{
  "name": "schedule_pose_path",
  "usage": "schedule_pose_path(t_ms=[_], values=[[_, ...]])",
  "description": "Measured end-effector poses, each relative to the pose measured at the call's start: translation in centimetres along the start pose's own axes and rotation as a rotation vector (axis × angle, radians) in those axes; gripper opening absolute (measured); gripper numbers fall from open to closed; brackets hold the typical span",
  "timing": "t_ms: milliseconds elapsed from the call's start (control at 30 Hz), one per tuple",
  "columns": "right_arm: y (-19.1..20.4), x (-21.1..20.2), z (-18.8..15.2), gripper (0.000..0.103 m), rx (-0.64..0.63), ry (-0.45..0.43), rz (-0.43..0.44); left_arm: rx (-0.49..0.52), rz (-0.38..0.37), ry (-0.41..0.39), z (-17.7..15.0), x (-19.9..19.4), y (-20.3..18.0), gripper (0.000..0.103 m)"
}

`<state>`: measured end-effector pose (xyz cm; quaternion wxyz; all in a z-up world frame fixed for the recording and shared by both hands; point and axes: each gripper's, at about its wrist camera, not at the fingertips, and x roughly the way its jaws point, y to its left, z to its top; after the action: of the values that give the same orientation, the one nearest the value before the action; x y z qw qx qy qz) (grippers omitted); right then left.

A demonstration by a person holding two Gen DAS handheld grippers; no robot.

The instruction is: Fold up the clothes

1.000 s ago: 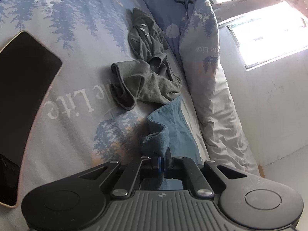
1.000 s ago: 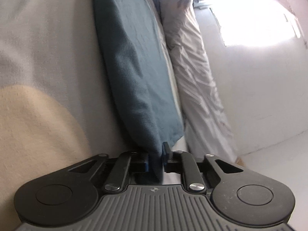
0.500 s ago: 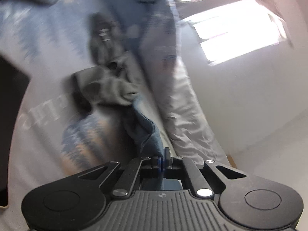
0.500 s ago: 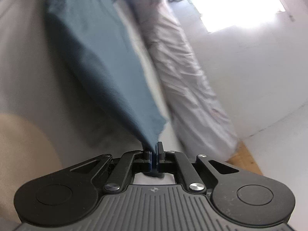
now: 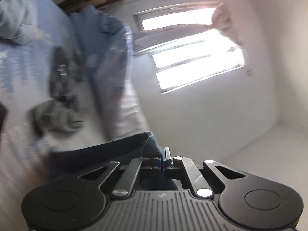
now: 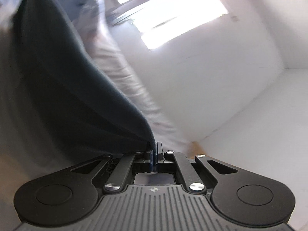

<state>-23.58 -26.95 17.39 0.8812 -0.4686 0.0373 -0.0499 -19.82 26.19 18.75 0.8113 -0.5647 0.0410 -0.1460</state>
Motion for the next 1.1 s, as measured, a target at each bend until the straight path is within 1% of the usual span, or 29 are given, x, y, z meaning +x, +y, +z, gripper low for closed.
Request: schedule_pose_path(t_ms=[67,133,233,333,400,467,500,567,667,733,833,967,1033,1100], values=[[-2.2,-1.2,0.9,0.000,0.020,-0.016,-0.040,-0.002,-0.056,-0.014,0.5,-0.8,-2.4,0.000],[-4.4,-2.5,1.9,0.000,0.044,-0.031,-0.078,0.001,-0.090,-0.025,0.7,-1.4,-4.4,0.000],[-6.9,-4.1,3.1,0.000,0.064,-0.054,-0.108,0.001,-0.102,-0.035,0.8,-2.1,-6.7,0.000],[-8.2,-4.7,3.7,0.000,0.076,-0.066,-0.126,0.034,-0.084,-0.031,0.8,-1.6,-7.7,0.000],[-8.2,-4.1,3.5,0.000,0.086,-0.055,-0.118,0.054,-0.052,-0.023,0.6,-0.5,-7.3,0.000],[-7.7,-3.1,3.1,0.000,0.093,-0.035,-0.094,0.092,0.016,-0.011,-0.1,1.3,-5.8,0.000],[-7.3,-2.3,2.6,0.000,0.093,-0.023,-0.070,0.109,0.050,-0.005,-0.4,2.1,-5.0,0.000],[-6.1,-0.5,1.7,0.000,0.089,0.004,-0.031,0.106,0.105,0.015,-1.2,3.6,-3.0,0.000],[-3.8,2.5,0.3,0.000,0.088,0.044,0.007,0.114,0.190,0.044,-2.6,6.7,0.3,0.000],[-2.6,4.6,-0.4,0.000,0.093,0.068,0.030,0.125,0.233,0.056,-3.5,8.9,1.8,0.000],[-0.9,8.2,-1.3,0.000,0.103,0.108,0.082,0.144,0.287,0.088,-4.2,12.2,3.8,0.000],[1.3,14.2,-2.8,0.000,0.105,0.158,0.148,0.185,0.342,0.120,-4.5,16.9,6.2,0.000],[2.2,17.3,-3.5,0.000,0.110,0.189,0.188,0.175,0.365,0.138,-4.5,18.9,7.9,0.000],[3.3,21.0,-4.4,0.000,0.121,0.230,0.245,0.176,0.408,0.161,-4.8,21.0,9.9,0.000]])
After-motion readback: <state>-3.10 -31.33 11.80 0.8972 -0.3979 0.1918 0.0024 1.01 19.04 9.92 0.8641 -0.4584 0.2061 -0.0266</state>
